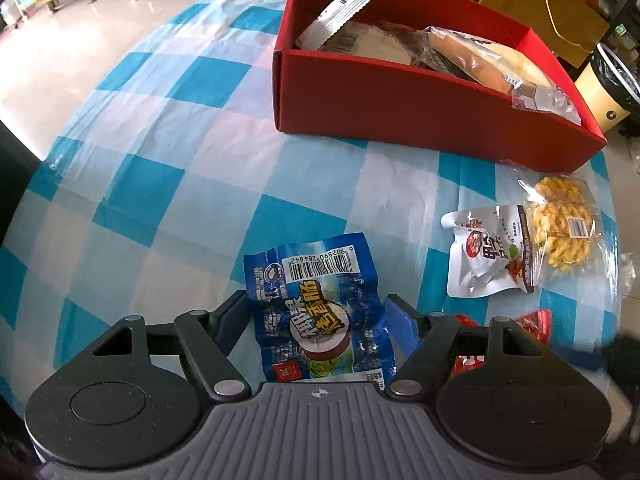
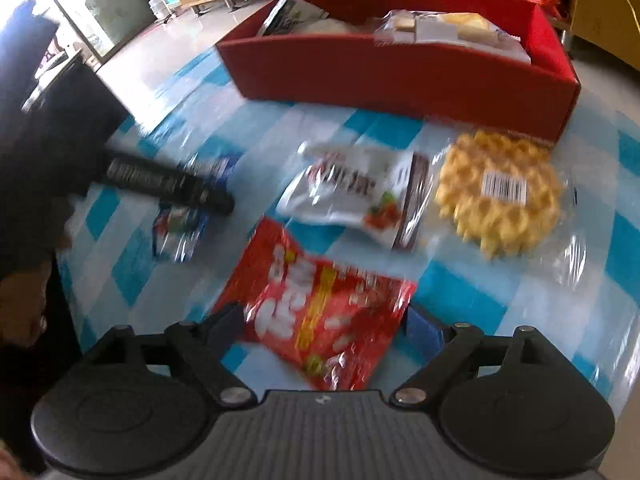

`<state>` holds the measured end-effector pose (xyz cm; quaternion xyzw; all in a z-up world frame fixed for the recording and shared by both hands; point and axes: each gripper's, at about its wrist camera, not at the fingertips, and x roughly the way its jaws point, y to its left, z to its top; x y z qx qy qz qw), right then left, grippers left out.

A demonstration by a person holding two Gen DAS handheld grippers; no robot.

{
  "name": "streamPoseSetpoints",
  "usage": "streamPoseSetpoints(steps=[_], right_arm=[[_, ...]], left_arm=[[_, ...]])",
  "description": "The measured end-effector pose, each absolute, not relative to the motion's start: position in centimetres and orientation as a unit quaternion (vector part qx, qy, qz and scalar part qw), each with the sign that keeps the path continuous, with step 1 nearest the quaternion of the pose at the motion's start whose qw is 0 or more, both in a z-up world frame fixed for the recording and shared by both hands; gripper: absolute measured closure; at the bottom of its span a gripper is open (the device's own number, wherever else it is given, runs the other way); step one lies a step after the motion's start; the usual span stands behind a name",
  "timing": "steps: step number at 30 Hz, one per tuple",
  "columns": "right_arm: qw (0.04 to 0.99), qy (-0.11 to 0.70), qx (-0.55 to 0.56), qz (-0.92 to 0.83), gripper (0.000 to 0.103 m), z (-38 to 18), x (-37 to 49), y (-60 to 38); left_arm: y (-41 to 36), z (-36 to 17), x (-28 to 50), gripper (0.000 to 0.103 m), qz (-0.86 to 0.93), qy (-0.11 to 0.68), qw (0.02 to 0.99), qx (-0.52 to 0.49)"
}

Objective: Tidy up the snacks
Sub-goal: 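Grasp blue sausage packet with left tool while right tool grasps red Trolli bag, then carry the sausage packet and Trolli bag over the red box with both tools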

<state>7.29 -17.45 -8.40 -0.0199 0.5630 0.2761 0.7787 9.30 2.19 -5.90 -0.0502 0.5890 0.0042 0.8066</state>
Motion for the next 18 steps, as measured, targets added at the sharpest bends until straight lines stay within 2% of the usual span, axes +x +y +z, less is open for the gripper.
streamPoseSetpoints(steps=[3, 7, 12, 15, 18], right_arm=[[0.767, 0.556, -0.056, 0.316, 0.017, -7.6, 4.7, -17.0], [0.774, 0.502, -0.199, 0.332, 0.017, -6.8, 4.3, -15.4], [0.753, 0.513, -0.195, 0.363, 0.017, -7.7, 7.5, -13.3], [0.754, 0.521, -0.209, 0.342, 0.024, -8.9, 7.1, -13.1], [0.762, 0.517, -0.208, 0.329, 0.039, -8.6, 6.1, -14.0]], left_arm=[[2.3, -5.8, 9.1, 0.024, 0.001, 0.59, 0.806, -0.053], [2.3, -5.9, 9.2, 0.024, -0.001, 0.591, 0.805, -0.053], [2.4, -5.9, 9.1, 0.024, -0.004, 0.592, 0.804, -0.056], [2.8, -5.9, 9.1, 0.024, -0.005, 0.593, 0.803, -0.06], [2.8, -5.9, 9.1, 0.024, -0.009, 0.593, 0.803, -0.061]])
